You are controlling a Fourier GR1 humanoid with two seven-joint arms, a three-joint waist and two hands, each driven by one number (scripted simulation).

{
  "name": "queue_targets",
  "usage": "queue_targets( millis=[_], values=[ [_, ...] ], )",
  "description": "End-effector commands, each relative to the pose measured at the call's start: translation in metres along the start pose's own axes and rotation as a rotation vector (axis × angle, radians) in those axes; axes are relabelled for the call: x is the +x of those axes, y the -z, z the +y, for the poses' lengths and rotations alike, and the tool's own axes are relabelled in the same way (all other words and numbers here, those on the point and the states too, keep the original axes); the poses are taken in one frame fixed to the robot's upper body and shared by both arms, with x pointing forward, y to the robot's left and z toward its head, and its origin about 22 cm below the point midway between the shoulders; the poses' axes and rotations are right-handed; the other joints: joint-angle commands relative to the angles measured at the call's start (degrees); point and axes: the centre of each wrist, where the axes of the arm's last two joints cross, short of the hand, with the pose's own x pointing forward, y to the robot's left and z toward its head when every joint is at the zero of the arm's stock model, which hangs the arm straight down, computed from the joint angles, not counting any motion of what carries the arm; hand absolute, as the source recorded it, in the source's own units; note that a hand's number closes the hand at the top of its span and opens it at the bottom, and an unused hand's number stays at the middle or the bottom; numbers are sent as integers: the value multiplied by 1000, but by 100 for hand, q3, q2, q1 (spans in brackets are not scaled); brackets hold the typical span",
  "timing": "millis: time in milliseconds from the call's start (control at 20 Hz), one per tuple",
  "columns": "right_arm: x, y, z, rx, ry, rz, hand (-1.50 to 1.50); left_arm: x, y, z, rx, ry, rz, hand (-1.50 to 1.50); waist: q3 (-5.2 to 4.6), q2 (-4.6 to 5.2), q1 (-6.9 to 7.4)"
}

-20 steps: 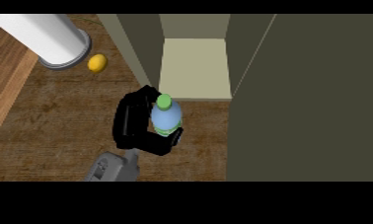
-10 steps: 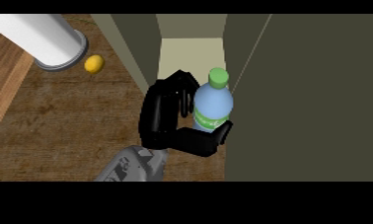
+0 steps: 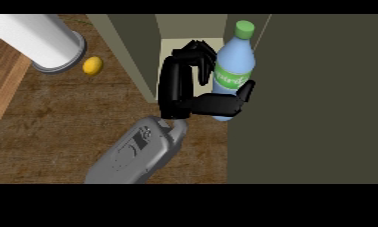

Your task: Pick up the bottled water, place it into the cabinet and close the cabinet

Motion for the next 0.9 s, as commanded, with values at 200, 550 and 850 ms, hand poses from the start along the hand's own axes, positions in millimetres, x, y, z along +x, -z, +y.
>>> queue_targets(
  millis=[200,550,850],
  values=[
    [19,12,2,-12,20,-64,-150,-13,31,-11,36,100,17,150,-1,15,-30],
    [19,8,-1,8,53,-46,-150,-46,45,17,50,183,60,150,-2,21,-22],
    [21,5,-4,-6,52,-56,-150,-51,54,19,114,185,71,150,-4,26,-108]
  ],
)
